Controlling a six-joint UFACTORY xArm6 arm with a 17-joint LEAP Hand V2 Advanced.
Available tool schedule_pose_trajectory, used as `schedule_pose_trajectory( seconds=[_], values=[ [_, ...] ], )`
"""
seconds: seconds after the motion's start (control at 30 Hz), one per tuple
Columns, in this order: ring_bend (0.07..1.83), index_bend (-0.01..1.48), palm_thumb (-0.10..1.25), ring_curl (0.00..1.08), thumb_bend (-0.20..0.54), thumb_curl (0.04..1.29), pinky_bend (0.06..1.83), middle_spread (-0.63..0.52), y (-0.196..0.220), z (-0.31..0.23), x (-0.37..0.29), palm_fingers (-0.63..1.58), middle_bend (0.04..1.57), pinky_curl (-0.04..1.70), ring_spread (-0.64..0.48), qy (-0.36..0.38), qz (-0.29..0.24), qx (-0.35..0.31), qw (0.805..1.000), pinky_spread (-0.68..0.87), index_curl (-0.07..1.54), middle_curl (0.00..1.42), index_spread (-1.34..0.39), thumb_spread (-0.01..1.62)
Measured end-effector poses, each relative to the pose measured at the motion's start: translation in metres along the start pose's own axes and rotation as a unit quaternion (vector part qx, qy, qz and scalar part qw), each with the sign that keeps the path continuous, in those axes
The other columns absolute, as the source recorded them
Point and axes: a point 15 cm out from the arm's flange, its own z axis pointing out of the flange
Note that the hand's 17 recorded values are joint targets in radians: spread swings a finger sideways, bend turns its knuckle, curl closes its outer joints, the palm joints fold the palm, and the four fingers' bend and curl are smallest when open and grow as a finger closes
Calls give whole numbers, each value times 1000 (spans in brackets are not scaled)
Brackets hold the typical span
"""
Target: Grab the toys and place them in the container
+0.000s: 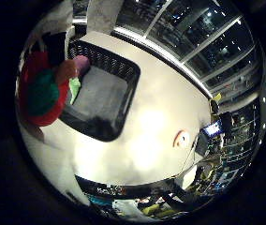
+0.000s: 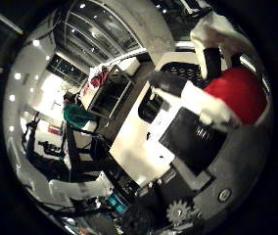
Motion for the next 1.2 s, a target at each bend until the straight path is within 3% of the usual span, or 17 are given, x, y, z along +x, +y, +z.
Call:
schedule_pose_trajectory(
  seconds=[0.03,0.07,0.1,0.23,0.33,0.6,0.9,1.1,1.2],
  values=[
    [1106,584,767,495,-30,376,906,-161,3,3,-3,136,810,861,-180,-1,-3,-7,1000,-258,525,444,-440,1008],
    [862,550,742,400,-35,372,846,-119,8,8,-5,-77,701,812,-80,-2,-9,-20,1000,-71,481,396,-468,1010],
    [754,493,725,344,-36,367,795,-90,12,11,-7,-135,612,759,-14,-1,-16,-32,999,51,441,362,-478,1011],
    [548,318,695,254,-29,349,647,-6,18,11,-5,-129,381,619,123,13,-46,-69,996,327,365,294,-495,1014],
    [453,216,656,225,-31,336,578,22,18,5,5,-66,276,542,170,20,-46,-70,996,425,335,277,-496,1015],
    [353,172,624,213,-26,318,494,41,16,-32,64,47,203,425,186,44,-30,-43,998,477,308,297,-468,1017],
    [379,168,624,231,-22,312,370,6,92,-56,216,222,260,343,133,97,67,-60,991,439,294,325,-417,1024],
    [380,171,641,229,-23,314,313,-48,155,-76,342,303,288,313,71,138,162,-70,975,422,303,331,-418,1028],
    [367,166,642,226,-24,312,317,-48,175,-80,391,294,273,309,67,148,183,-77,969,418,300,327,-417,1028]
  ],
)
